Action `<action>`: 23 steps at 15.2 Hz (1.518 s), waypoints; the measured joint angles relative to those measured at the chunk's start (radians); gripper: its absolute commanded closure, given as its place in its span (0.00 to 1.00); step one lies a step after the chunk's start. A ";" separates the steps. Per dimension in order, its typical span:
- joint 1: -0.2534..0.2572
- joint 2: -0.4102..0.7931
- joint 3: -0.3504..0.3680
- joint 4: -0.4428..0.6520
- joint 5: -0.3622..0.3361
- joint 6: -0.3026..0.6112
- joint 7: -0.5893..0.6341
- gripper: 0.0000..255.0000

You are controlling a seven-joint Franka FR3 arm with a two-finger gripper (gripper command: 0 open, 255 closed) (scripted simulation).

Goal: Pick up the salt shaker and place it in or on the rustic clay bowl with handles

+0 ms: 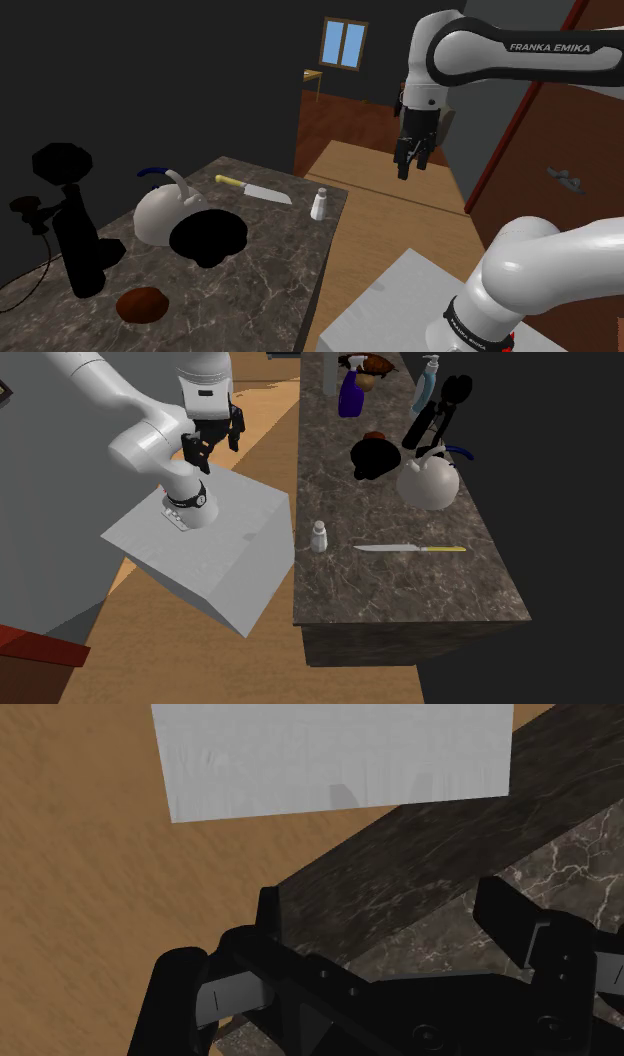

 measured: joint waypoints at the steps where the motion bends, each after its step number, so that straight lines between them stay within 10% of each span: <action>1: 0.000 0.000 0.000 0.000 0.000 0.000 0.000 0.00; 23: 0.070 0.643 -0.015 0.145 0.135 0.680 -0.061 0.00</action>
